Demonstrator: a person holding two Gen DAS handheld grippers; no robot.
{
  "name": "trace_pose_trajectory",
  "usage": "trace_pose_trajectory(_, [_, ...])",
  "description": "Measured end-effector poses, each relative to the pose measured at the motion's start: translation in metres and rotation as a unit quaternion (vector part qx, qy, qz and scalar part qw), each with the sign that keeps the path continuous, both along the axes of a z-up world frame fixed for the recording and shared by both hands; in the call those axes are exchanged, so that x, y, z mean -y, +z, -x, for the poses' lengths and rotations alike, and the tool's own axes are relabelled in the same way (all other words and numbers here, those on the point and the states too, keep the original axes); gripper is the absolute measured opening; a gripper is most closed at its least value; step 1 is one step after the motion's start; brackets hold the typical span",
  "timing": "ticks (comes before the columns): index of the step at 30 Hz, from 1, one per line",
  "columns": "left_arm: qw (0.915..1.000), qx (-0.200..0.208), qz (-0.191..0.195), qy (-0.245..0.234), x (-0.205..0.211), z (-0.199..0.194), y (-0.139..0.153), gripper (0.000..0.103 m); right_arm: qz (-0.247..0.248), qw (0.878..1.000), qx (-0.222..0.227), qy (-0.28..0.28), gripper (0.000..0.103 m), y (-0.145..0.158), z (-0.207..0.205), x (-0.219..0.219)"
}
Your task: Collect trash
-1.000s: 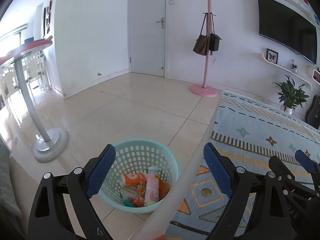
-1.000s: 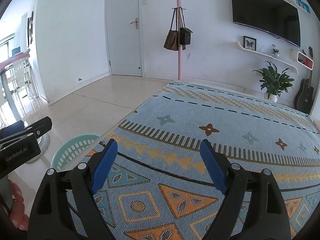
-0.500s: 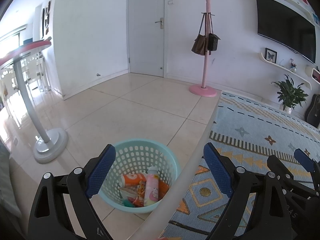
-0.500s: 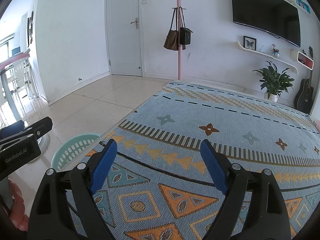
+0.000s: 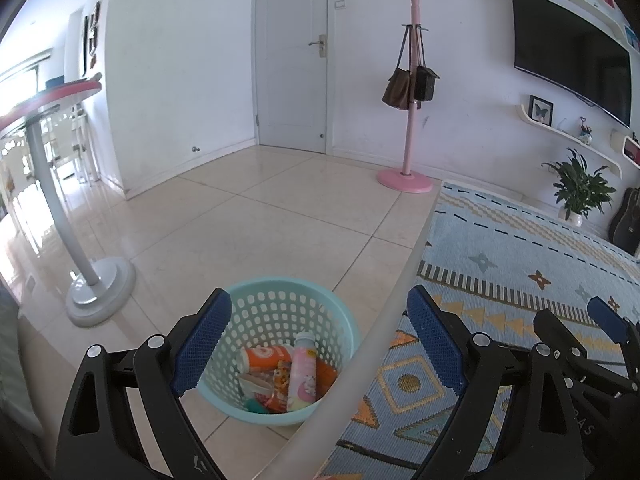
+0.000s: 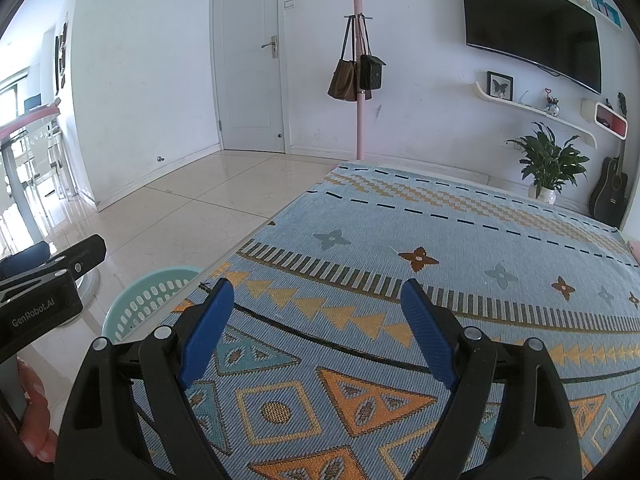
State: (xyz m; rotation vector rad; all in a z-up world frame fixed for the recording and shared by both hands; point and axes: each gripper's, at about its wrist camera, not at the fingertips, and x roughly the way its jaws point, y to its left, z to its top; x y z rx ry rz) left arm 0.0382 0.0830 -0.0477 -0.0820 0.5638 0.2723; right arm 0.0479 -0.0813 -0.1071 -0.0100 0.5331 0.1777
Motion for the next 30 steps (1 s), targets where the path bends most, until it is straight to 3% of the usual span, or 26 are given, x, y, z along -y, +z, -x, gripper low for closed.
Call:
trace_pose_trajectory(24, [0.9999, -0.005, 0.003, 0.012, -0.006, -0.001, -0.001, 0.091, 0.000, 1.000, 0.000, 0.000, 0.082, 0.000, 0.000, 0.000])
trace_pose_trajectory(30, [0.9994, -0.016, 0.025, 0.016, -0.012, -0.002, -0.002, 0.091, -0.001, 1.000, 0.000, 0.000, 0.082, 0.000, 0.000, 0.000])
